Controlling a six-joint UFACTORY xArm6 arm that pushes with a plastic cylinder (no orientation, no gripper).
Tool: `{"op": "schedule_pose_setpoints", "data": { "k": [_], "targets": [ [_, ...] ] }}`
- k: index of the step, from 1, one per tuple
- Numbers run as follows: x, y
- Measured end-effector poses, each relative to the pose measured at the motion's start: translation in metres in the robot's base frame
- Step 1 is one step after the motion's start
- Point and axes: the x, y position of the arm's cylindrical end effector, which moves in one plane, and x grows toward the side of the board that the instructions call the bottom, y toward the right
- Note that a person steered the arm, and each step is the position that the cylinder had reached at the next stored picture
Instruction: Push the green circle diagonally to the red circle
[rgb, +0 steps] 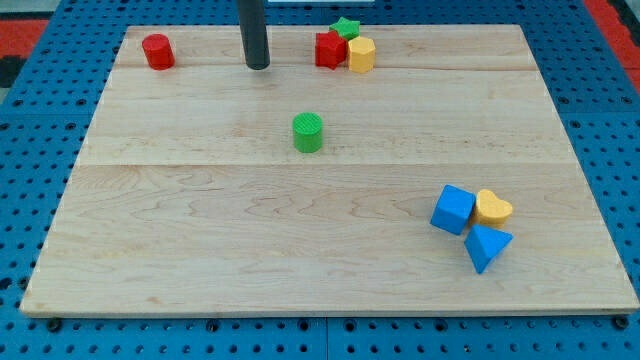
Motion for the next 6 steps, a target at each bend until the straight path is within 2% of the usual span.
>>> {"op": "schedule_pose_setpoints", "data": {
  "k": [1,2,3,4,5,6],
  "targets": [
    [0.010,0.021],
    [0.047,0.078],
    [0.076,0.094],
    [0.110,0.083],
    [0.110,0.019],
    [0.101,-0.005]
  ]
}}
